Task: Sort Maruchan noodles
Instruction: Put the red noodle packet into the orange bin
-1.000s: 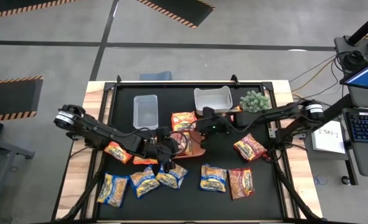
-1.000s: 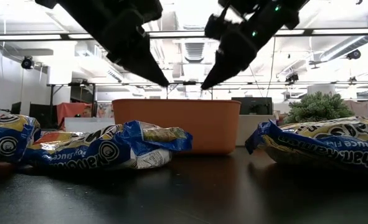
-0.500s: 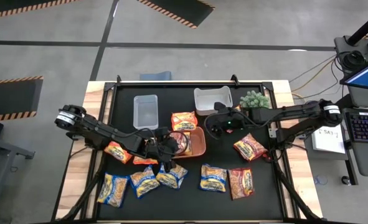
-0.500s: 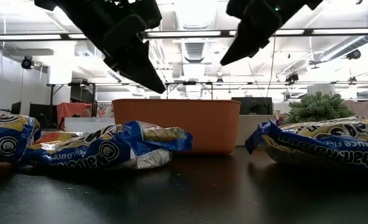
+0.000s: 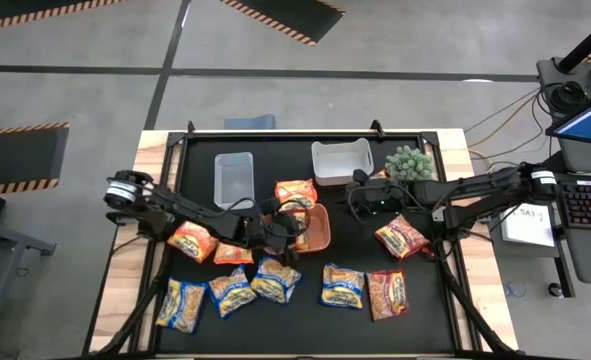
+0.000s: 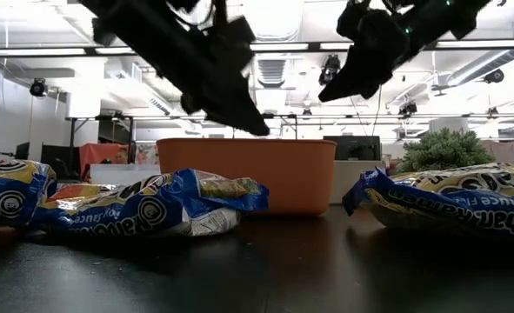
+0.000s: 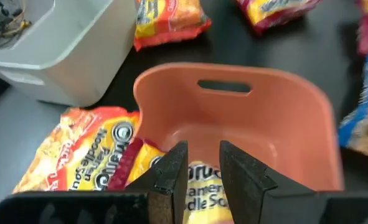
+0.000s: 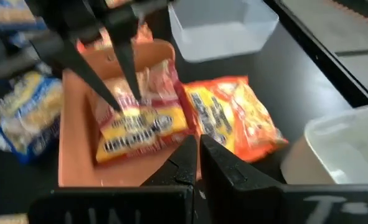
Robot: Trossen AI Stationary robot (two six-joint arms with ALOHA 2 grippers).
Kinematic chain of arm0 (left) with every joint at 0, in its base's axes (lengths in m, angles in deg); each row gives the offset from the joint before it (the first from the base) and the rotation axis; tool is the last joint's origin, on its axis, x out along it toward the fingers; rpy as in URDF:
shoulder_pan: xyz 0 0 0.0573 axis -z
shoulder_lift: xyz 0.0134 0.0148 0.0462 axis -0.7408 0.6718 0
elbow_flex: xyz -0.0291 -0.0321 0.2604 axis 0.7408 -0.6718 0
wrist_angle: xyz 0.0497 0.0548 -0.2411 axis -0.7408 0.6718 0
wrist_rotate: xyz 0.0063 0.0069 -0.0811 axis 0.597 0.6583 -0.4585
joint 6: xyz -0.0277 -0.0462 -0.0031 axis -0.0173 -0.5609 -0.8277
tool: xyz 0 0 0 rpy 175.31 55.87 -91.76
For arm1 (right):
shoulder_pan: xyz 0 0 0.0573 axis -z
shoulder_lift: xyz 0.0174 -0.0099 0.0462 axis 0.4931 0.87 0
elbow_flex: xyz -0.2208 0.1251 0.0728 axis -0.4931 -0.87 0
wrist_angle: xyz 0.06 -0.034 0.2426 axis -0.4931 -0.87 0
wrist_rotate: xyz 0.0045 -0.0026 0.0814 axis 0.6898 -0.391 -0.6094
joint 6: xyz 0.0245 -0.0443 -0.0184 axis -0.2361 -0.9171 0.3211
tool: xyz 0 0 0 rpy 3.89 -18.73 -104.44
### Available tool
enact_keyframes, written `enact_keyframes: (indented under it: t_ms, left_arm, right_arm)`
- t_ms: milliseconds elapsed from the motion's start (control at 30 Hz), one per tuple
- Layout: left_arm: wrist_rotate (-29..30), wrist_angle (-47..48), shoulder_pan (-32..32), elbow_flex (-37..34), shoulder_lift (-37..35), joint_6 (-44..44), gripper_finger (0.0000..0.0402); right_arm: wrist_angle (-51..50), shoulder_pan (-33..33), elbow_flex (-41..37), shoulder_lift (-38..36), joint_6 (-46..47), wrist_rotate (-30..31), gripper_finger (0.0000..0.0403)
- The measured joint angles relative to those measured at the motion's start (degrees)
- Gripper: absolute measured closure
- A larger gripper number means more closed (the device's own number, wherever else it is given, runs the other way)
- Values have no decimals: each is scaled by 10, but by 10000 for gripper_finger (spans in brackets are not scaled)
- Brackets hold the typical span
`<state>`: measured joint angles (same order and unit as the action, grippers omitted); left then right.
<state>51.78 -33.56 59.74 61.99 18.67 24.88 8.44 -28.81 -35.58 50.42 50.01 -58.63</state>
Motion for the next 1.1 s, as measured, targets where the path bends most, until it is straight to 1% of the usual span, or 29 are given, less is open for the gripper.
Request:
enact_keyframes:
  t_ms: [100,200,367,533,800,933,1100]
  left_arm:
    - [-1,-1,-7,10,17,1,327]
    - [-5,-3,-11,22,37,1,327]
    - [-25,1,-12,31,67,-2,327]
    - [-42,40,-12,31,74,-26,327]
    - [-57,185,-11,35,46,-112,327]
    - [-61,188,-11,36,40,-109,327]
    - [-63,196,-10,66,39,-71,327]
  right_arm:
    - [65,-1,-23,18,10,-10,394]
    - [111,-1,-31,49,15,-44,394]
    - [113,-4,-30,112,15,-50,394]
    - [112,-4,-27,152,14,-48,394]
    - [91,-4,-27,146,14,-45,394]
    - [87,-4,-26,140,10,-45,394]
    - [62,-4,-21,120,10,-45,394]
